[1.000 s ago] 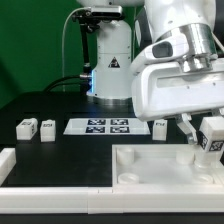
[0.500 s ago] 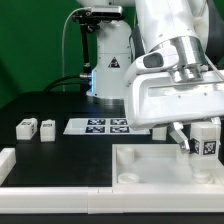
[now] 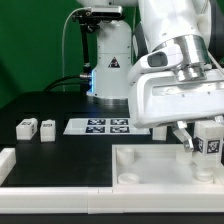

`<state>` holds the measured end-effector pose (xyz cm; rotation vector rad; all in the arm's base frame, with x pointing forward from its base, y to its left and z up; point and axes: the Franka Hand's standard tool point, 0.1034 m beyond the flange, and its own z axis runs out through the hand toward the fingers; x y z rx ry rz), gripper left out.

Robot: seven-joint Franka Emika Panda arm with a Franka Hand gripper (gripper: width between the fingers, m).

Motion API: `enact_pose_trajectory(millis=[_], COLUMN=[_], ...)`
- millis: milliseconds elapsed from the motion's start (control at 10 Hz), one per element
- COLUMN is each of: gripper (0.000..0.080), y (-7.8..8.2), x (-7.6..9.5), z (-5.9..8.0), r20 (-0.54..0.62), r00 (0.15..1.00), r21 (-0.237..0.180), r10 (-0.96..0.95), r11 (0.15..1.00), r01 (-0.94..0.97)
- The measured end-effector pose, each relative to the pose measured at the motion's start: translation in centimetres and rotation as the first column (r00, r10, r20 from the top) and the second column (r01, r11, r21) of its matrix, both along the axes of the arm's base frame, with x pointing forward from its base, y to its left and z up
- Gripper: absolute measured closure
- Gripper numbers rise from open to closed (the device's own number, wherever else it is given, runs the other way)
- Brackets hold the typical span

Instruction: Assemble one leg

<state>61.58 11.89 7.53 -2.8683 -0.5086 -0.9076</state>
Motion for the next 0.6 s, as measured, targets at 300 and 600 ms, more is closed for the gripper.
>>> enact_pose_trajectory(millis=[300, 600], gripper=[0.0509, 0.0509], y=[-0.2, -0.2], x=[-0.4, -1.0], z=[-0.4, -2.0], r20=[-0.010, -0.029], r00=[1.000, 1.000], r21=[-0.002, 0.001], r10=[-0.001, -0.005], r11=[1.000, 1.000], r01=[0.001, 0.005])
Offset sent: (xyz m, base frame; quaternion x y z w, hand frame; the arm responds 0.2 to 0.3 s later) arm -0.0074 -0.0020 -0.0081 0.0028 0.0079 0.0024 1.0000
